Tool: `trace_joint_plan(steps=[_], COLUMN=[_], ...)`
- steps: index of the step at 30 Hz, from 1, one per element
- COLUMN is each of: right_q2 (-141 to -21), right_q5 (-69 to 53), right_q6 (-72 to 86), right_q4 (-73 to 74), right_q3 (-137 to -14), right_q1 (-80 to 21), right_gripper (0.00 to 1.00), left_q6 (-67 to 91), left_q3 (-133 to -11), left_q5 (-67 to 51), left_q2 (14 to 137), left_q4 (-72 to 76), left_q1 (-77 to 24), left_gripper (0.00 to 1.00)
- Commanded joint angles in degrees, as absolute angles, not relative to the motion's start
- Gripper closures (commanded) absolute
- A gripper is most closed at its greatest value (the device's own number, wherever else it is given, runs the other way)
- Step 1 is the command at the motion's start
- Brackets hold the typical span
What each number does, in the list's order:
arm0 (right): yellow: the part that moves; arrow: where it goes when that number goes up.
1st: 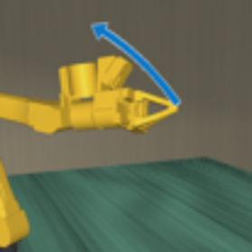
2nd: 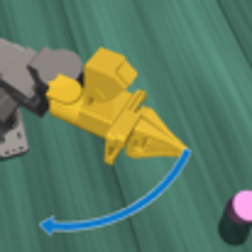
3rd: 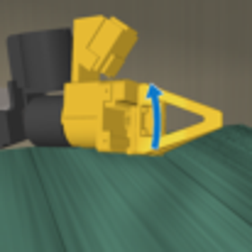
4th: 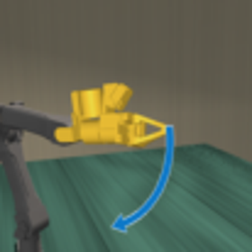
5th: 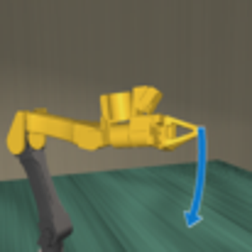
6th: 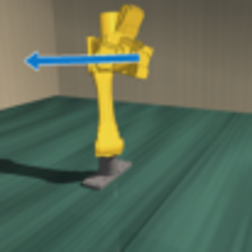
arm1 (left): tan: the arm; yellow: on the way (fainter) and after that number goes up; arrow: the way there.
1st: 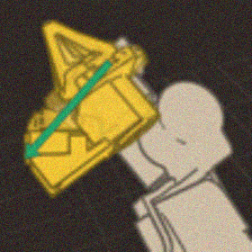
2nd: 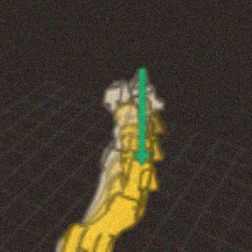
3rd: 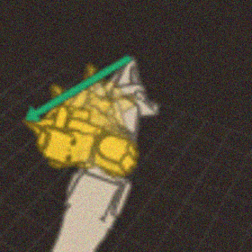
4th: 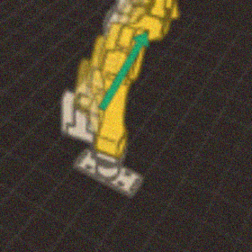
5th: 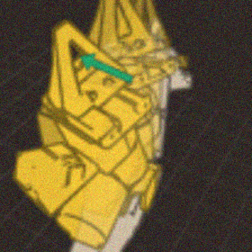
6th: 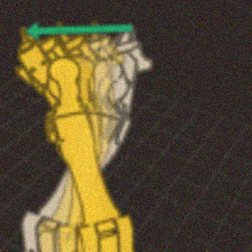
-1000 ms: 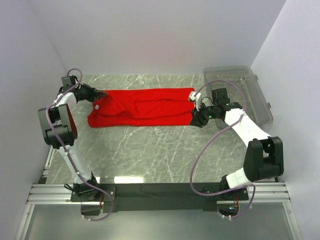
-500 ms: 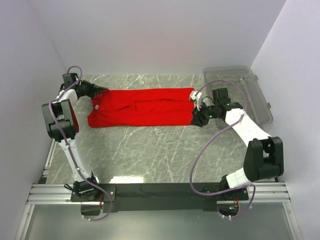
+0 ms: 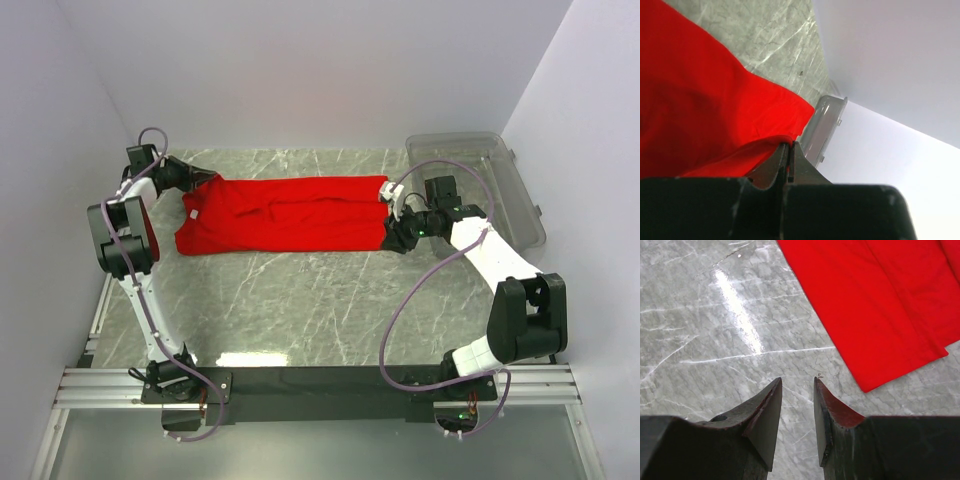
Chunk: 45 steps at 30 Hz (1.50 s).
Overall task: Fold and stack the t-shirts
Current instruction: Fold the tshirt
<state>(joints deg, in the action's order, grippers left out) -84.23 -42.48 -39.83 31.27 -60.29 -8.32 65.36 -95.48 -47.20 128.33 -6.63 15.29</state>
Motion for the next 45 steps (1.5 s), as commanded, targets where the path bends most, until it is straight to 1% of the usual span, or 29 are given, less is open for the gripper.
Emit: trace_joint_plan(steps=[1, 8, 14, 17, 18, 19, 21, 22, 24, 25, 30, 34, 37, 39, 41, 45], right_q2=[-83.5, -83.9, -83.9, -83.9, -83.9, -83.8, -83.9, -83.9, -83.8, -83.8, -84.0, -84.5, -84.8, -85.2, -85.1, -84.9], right_q5=[-42.7, -42.9, -43.1, -43.1, -43.2, -43.2, -43.2, -43.2, -43.2, -43.3, -43.5, -43.8, -43.9, -43.9, -43.9, -43.9], right_q6=[-39.4, -39.5, -39.5, -39.6, -39.6, -39.6, -39.7, -39.7, -39.7, -39.7, -39.8, -39.6, -39.6, -39.6, -39.6, -39.9], right_q4=[30.2, 30.3, 30.3, 30.4, 30.5, 30.5, 30.7, 30.6, 30.6, 30.7, 30.8, 30.7, 30.6, 30.8, 30.9, 31.0], right_q3=[-59.9, -59.9, -59.9, -59.9, -59.7, -59.7, -59.9, -59.9, -59.8, -59.9, -59.8, -59.9, -60.3, -60.6, -60.6, -60.5], right_q1=[-7.9, -7.9, -7.9, -8.0, -7.9, -8.0, -7.9, -8.0, -8.0, -8.0, -7.9, -8.0, -8.0, -8.0, -8.0, -8.0], right_gripper=[0.61, 0.61, 0.61, 0.61, 0.61, 0.61, 0.61, 0.61, 0.61, 0.61, 0.61, 0.61, 0.61, 0.61, 0.61, 0.61], left_q6=[64.4, 65.2, 64.5, 63.2, 62.8, 62.4, 61.0, 59.7, 57.8, 56.9, 49.5, 48.0, 45.5, 45.3, 46.7, 49.8], left_q3=[-98.4, -100.6, -103.7, -105.1, -105.5, -105.7, -106.6, -107.0, -108.2, -108.6, -111.7, -110.4, -110.2, -107.3, -103.2, -98.7], left_q5=[-49.0, -49.5, -48.1, -47.0, -46.8, -46.3, -44.9, -44.1, -41.1, -39.8, -32.6, -35.1, -34.8, -34.0, -32.4, -29.5], left_q2=[127.4, 127.6, 129.2, 130.0, 130.1, 130.3, 130.3, 130.0, 129.4, 128.5, 125.8, 123.7, 124.3, 123.8, 123.1, 121.9], left_q4=[-1.8, 1.2, -2.3, -5.3, -6.1, -6.7, -8.6, -9.7, -12.5, -13.9, -19.9, -21.0, -26.4, -27.5, -26.0, -23.6], left_q1=[15.0, 14.4, 14.3, 14.3, 14.3, 14.2, 14.2, 14.3, 14.3, 14.3, 14.2, 13.2, 10.7, 8.6, 7.2, 5.6], left_gripper=[0.99, 0.99, 0.99, 0.94, 0.92, 0.85, 0.76, 0.64, 0.58, 0.52, 0.51, 0.53, 0.54, 0.54, 0.56, 0.57])
